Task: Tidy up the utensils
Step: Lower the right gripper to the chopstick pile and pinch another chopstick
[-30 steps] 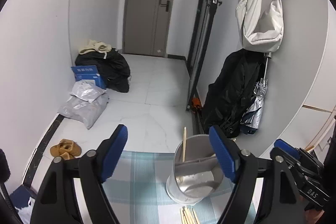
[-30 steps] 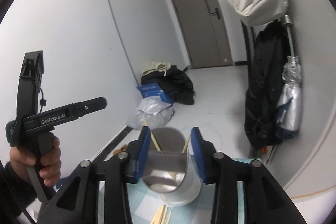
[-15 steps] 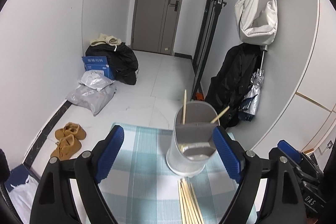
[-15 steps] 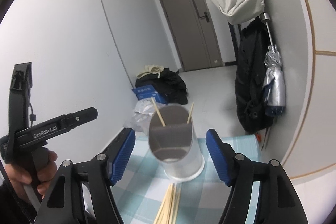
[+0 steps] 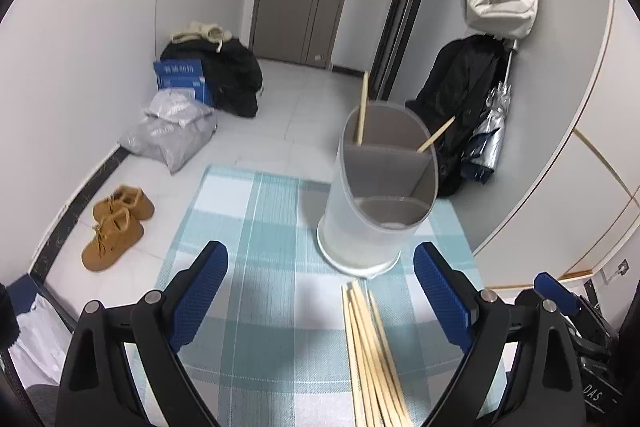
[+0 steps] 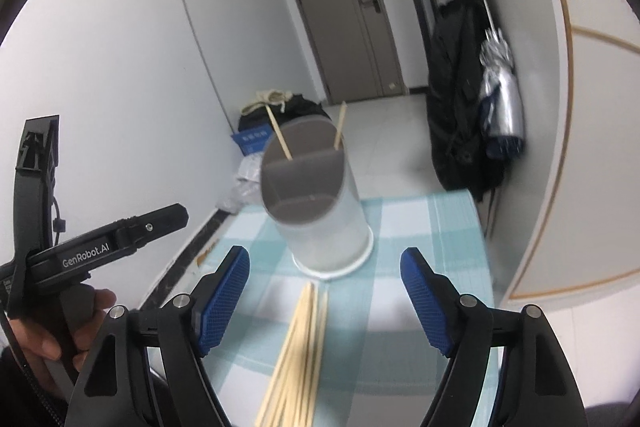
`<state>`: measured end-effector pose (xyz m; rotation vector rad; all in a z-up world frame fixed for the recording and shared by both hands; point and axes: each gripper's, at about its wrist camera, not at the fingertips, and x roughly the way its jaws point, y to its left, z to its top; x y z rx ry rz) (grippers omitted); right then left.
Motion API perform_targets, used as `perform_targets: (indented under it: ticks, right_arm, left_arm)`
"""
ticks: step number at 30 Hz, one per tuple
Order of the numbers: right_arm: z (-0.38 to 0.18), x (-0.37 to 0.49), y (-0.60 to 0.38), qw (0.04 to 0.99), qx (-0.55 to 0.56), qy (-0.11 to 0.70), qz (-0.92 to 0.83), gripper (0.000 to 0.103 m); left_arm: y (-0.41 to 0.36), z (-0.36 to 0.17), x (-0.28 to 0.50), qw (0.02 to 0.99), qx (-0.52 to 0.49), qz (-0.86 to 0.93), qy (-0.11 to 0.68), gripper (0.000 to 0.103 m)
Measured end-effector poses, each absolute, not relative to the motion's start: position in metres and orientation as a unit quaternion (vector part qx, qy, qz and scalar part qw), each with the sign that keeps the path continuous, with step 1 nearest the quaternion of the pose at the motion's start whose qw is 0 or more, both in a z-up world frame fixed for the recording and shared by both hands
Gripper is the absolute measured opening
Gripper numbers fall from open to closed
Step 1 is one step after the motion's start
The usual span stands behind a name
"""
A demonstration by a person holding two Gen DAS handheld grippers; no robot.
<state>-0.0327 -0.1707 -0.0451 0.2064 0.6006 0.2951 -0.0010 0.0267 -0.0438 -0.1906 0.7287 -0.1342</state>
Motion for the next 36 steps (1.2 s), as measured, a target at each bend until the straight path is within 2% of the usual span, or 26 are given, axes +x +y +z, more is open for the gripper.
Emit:
perform_targets:
  ticks: [7, 16, 18, 24, 26, 29, 34, 36]
  right_arm:
    - [-0.071, -0.03, -0.164, 0.928, 0.083, 0.336, 0.137, 0.078]
    - [-0.112, -0.006, -0.154, 0.898, 0.062, 0.417, 0.125, 0.075]
    - [-0.118, 0.001, -0.152, 0.892, 0.057, 0.432, 0.122, 0.069]
    - [-0.141, 0.032, -0.133, 0.863, 0.035, 0.485, 0.134, 0.064]
    - [-0.149, 0.04, -0.124, 0.856, 0.02, 0.499, 0.135, 0.056]
    - [-0.159, 0.049, -0.11, 0.846, -0.005, 0.515, 0.139, 0.051]
    - [-0.165, 0.055, -0.096, 0.844, -0.035, 0.52, 0.127, 0.047]
    - [-0.164, 0.054, -0.093, 0.844, -0.043, 0.52, 0.121, 0.037]
  left_arm:
    - [0.039, -0.07, 0.009, 0.909, -0.13, -0.07, 0.391, 0.091]
    - [0.048, -0.092, 0.017, 0.897, -0.121, -0.063, 0.421, 0.091]
    - [0.052, -0.092, 0.022, 0.897, -0.126, -0.059, 0.42, 0.091]
    - [0.068, -0.103, 0.038, 0.884, -0.144, -0.022, 0.444, 0.091]
    - [0.072, -0.103, 0.04, 0.883, -0.145, -0.017, 0.447, 0.091]
    - [0.075, -0.102, 0.04, 0.886, -0.134, -0.004, 0.444, 0.091]
    - [0.086, -0.107, 0.043, 0.876, -0.161, 0.002, 0.455, 0.091]
    - [0.092, -0.108, 0.045, 0.874, -0.168, 0.01, 0.456, 0.091]
